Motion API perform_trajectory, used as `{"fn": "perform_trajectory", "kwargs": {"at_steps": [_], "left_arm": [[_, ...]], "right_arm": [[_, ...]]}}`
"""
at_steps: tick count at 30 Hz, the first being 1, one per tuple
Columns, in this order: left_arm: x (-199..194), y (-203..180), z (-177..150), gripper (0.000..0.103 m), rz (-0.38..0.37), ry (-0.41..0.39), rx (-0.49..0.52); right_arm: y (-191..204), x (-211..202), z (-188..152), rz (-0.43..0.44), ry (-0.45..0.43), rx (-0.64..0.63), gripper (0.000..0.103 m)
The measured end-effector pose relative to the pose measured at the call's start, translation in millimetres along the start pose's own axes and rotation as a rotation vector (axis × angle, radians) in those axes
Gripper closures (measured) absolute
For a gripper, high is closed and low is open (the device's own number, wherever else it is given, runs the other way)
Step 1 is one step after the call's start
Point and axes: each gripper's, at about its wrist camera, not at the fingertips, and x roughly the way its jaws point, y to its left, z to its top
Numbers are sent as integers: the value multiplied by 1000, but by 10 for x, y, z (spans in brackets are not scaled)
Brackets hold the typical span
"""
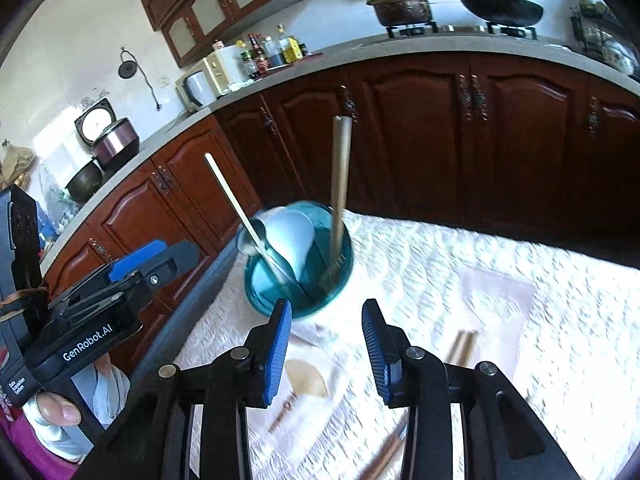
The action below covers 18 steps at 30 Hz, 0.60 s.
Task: Organize utensils
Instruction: 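Withdraw both open grippers from the cup back over the remaining utensils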
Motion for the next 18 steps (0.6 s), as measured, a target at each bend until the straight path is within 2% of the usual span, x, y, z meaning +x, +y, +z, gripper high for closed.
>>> {"fn": "perform_trajectory", "kwargs": {"at_steps": [11,18], "left_arm": [[-76,-291,-348,41,-32,61,56],[-18,-422,-515,41,-64,107,70]], "right_arm": [[-257,-261,-381,-77,19,35,64],[-491,-273,-611,-117,58,80,64]]}}
